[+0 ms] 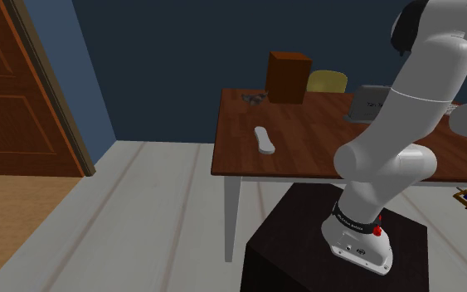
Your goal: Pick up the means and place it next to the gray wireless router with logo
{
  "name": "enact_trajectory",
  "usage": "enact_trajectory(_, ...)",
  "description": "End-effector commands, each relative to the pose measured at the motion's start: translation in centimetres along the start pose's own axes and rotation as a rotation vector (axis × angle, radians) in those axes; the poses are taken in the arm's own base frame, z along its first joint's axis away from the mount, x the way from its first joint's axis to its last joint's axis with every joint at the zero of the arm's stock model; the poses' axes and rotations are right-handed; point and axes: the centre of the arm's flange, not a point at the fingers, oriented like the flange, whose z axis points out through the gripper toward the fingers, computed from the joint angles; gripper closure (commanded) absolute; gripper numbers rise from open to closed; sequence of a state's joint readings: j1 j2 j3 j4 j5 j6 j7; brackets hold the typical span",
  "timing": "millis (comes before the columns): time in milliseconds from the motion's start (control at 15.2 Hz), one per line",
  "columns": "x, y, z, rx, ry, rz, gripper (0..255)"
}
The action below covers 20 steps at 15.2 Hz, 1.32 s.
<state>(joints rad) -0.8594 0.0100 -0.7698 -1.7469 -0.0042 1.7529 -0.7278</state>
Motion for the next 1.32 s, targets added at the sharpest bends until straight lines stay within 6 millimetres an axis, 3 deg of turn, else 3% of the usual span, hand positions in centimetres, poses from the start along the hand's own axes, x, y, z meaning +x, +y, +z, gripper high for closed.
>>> enact_trajectory(0,0.0,-0.1,1.0,0.000,0.001,0.000,255)
enact_trajectory(1254,0.1,-0.2,11.1,0.000,0.001,0.000,255)
